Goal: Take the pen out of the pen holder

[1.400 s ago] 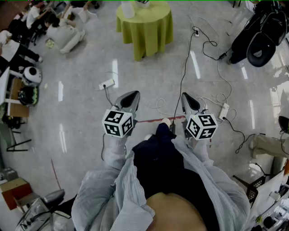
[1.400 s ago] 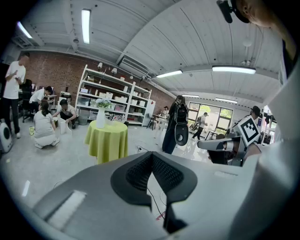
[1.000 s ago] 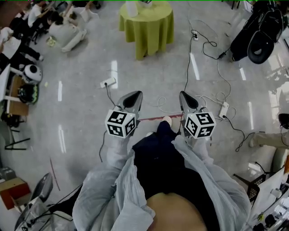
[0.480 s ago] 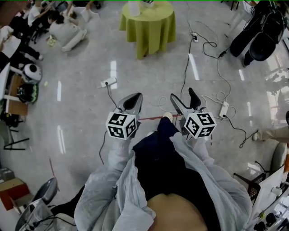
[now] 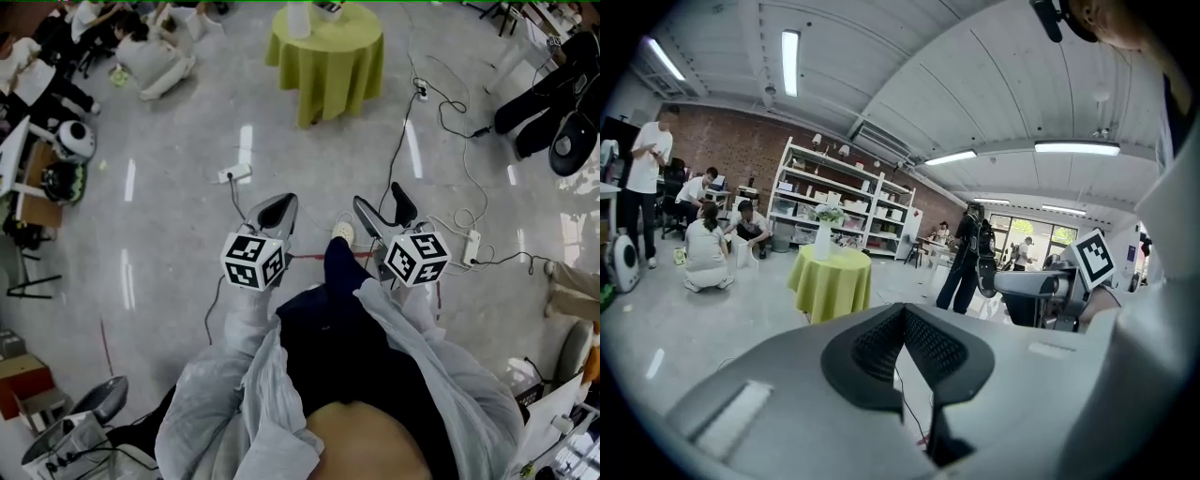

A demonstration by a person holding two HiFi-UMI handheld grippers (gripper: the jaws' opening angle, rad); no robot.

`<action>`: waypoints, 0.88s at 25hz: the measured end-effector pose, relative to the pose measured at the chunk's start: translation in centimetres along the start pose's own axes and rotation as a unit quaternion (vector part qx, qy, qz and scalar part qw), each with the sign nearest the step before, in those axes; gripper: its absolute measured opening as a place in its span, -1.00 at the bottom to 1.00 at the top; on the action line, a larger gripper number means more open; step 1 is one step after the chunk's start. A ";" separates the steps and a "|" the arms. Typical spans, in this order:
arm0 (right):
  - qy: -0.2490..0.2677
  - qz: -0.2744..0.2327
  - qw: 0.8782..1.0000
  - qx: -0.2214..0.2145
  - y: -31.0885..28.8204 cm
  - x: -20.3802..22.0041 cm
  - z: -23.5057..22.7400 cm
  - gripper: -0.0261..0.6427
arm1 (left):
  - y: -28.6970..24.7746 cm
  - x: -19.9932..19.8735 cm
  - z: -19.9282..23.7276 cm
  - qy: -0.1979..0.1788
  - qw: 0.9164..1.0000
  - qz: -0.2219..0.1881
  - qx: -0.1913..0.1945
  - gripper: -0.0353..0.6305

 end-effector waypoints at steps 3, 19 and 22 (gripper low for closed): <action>0.004 -0.004 1.000 -0.003 -2.4 -1.7 -1.9 0.28 | -2.2 -1.6 1.5 0.002 1.000 -0.011 -0.011 -0.84; 0.010 -0.012 1.000 -0.018 -11.6 -8.7 -13.0 0.28 | -15.7 -8.3 4.3 -0.010 1.000 -0.023 -0.018 -0.84; 0.017 -0.012 0.999 -0.025 -13.0 -9.6 -14.2 0.28 | -17.3 -9.2 4.8 -0.014 0.999 -0.024 -0.024 -0.85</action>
Point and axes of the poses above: the fingertips, and each gripper's own axes: y backward along the fingers, z to its left, x out of its underside, the point moved 7 cm from there along y, backward along the fingers, and after that the axes turned 2 degrees about -x, right-handed, at the moved point
